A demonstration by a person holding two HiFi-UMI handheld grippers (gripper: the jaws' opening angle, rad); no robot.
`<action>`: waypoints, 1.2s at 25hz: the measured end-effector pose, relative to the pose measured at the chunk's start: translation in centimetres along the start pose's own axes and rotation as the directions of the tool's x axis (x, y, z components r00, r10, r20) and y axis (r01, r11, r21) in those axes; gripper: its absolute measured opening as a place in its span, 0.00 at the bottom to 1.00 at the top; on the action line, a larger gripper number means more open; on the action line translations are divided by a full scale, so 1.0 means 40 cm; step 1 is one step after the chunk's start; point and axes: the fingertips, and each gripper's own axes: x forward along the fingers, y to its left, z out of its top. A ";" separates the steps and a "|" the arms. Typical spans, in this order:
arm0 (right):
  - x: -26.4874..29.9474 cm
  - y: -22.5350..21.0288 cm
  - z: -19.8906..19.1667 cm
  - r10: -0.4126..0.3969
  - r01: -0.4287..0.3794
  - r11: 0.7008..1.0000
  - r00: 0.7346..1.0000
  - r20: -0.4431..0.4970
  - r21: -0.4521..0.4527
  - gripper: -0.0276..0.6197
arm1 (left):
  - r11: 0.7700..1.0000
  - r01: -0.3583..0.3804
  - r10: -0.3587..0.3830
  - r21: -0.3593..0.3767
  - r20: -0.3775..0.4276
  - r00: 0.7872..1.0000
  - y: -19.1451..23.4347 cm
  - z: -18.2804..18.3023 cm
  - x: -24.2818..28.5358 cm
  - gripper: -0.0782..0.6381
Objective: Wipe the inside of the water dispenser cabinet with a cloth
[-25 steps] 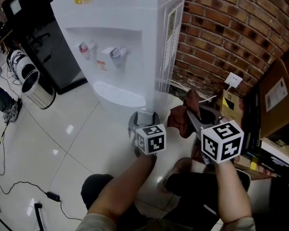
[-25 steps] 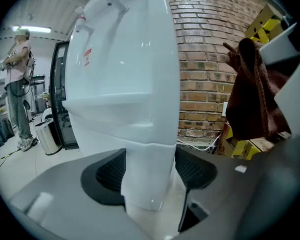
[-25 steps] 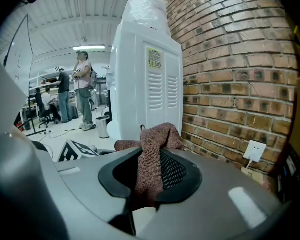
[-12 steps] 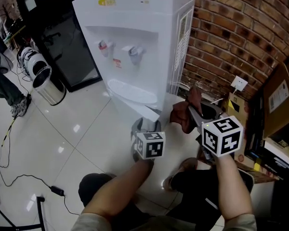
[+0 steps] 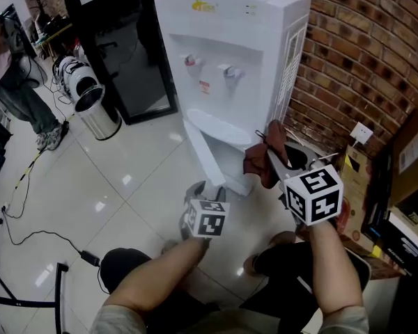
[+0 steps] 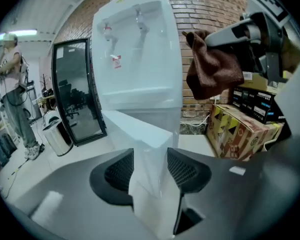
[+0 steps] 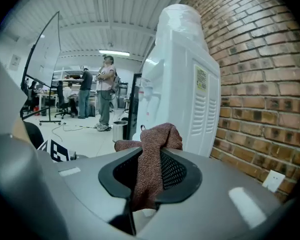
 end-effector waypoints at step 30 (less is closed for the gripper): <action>0.379 0.541 0.149 0.401 -0.393 0.899 0.916 0.002 -0.194 0.19 | 0.991 -0.110 0.105 -0.072 -0.070 0.992 0.568 -0.173 -0.105 0.11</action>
